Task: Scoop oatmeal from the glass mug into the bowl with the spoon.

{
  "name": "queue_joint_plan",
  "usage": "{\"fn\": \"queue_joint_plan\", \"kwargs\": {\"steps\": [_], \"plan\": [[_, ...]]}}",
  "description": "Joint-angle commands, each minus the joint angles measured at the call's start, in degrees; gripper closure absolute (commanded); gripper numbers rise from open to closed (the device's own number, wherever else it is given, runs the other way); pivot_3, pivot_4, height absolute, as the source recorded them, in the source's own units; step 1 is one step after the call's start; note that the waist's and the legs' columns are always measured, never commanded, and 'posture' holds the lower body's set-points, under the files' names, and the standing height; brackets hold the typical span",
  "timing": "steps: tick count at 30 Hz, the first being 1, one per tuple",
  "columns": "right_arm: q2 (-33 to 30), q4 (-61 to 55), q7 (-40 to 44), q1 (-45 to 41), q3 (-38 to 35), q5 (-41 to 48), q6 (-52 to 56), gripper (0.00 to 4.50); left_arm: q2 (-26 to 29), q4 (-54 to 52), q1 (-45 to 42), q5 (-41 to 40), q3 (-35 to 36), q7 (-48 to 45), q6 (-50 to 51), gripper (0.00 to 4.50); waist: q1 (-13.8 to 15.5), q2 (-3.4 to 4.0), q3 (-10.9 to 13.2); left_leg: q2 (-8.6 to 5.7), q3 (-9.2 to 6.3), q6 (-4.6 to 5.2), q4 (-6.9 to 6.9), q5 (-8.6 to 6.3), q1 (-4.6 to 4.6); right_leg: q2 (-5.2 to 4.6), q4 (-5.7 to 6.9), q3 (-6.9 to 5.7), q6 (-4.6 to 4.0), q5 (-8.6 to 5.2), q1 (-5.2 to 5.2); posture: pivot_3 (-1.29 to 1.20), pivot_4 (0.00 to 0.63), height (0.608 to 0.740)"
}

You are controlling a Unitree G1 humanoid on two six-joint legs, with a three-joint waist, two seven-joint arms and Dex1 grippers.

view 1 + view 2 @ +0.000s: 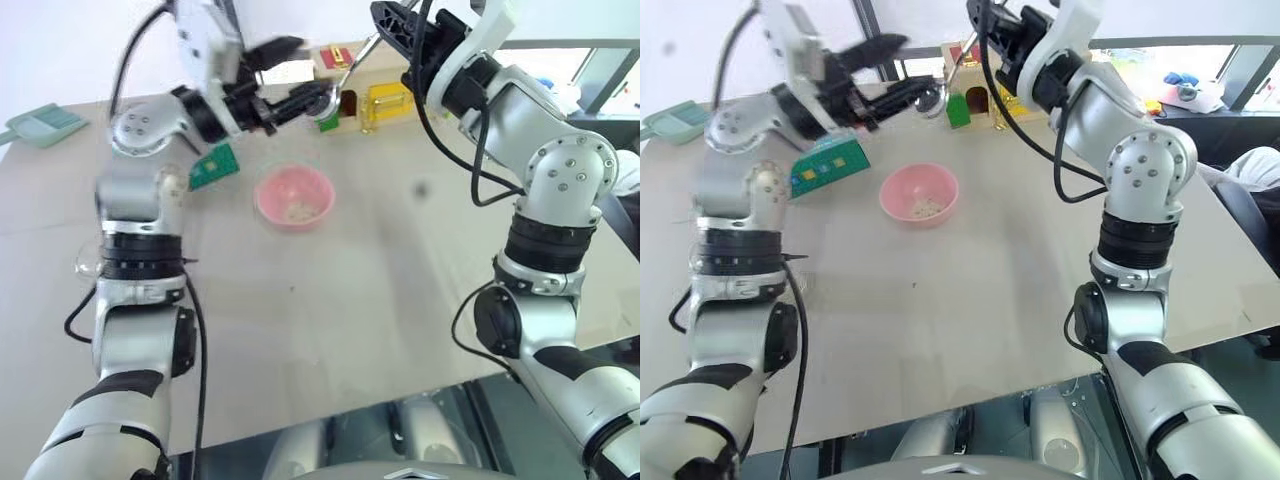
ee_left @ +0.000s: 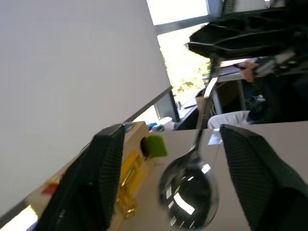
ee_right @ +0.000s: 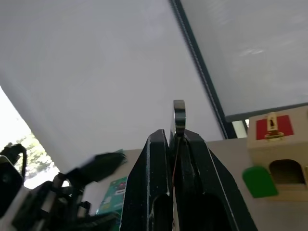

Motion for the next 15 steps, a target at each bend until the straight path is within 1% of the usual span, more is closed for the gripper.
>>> {"fn": "queue_joint_plan", "kwargs": {"steps": [1,3,4,7,9,11,12,13,14,15], "plan": [[-1.1,-0.1,-0.8,1.1,-2.6,-0.6,-2.5,4.50,6.1,0.2,2.0,-3.8,11.4,6.2,6.6,0.93,0.0,0.00,0.0,0.01,-0.01,0.00,-0.01,0.00,0.01,0.00,0.00,0.02,0.00,0.00,0.00,0.00,0.150,0.740],[-1.1,0.2,-0.6,1.7,-2.6,-0.8,-2.9,4.50,8.3,2.9,2.4,-4.6,16.0,9.8,7.8,0.93,0.1,0.01,0.0,0.01,-0.02,0.00,-0.03,0.00,0.01,0.04,0.01,0.01,0.00,0.00,-0.02,0.00,0.150,0.740],[-0.8,0.3,-0.7,2.1,-2.8,-0.7,-3.0,4.50,10.2,6.0,2.7,-3.6,18.5,12.1,6.7,0.93,0.3,0.02,0.0,0.00,-0.01,0.00,-0.03,0.00,0.01,0.06,0.00,0.00,0.00,0.00,-0.03,0.00,0.150,0.740],[0.3,1.0,-0.6,2.9,-2.6,-0.5,-3.1,4.50,18.4,19.3,5.1,0.0,26.9,18.6,1.6,0.93,0.1,0.01,0.0,-0.05,0.00,-0.01,0.00,0.00,0.03,0.06,0.04,0.01,0.00,0.00,-0.02,0.00,0.150,0.740],[0.8,1.6,-0.1,3.1,-2.2,-0.6,-3.3,4.50,22.9,23.0,11.1,1.2,29.3,15.3,-1.6,0.93,-0.4,0.00,0.0,-0.06,0.05,-0.01,-0.07,0.00,0.14,0.05,0.08,0.22,0.00,0.00,-0.04,0.00,0.150,0.740],[1.1,2.5,0.5,3.2,-1.8,-0.6,-3.7,4.50,25.6,25.4,16.0,-0.4,33.1,12.4,-0.8,0.93,-0.4,0.00,0.0,-0.14,0.04,-0.01,-0.34,-0.01,0.33,0.05,0.03,0.38,0.00,0.00,-0.03,0.00,0.150,0.740],[1.2,2.9,0.8,3.2,-1.6,-0.6,-3.8,4.50,26.7,26.2,21.2,0.3,34.4,9.8,-2.0,0.93,-0.3,0.01,0.0,-0.15,0.06,-0.02,-0.41,-0.01,0.35,0.03,0.01,0.41,0.00,0.00,-0.03,0.00,0.150,0.740],[1.4,3.2,1.2,3.3,-1.3,-0.7,-3.9,4.50,27.0,26.6,26.9,1.1,36.3,7.9,-3.6,0.93,-0.4,0.01,0.0,-0.17,0.06,-0.02,-0.46,-0.01,0.37,0.05,-0.03,0.40,0.00,0.00,-0.03,0.00,0.150,0.740],[1.6,3.5,1.5,3.4,-1.1,-0.8,-4.0,4.50,25.7,25.9,31.2,0.0,39.1,5.2,-6.5,0.93,-0.3,0.03,0.0,-0.18,0.09,-0.02,-0.52,-0.01,0.42,0.02,-0.05,0.42,-0.01,0.00,-0.02,0.00,0.150,0.740],[1.7,3.6,1.8,3.5,-1.0,-0.8,-4.1,4.50,24.8,25.4,34.0,-1.2,41.1,3.4,-8.5,0.93,-0.1,0.04,0.0,-0.19,0.20,-0.01,-0.65,-0.01,0.52,-0.03,-0.06,0.47,-0.01,0.00,0.00,0.00,0.150,0.740]]}}
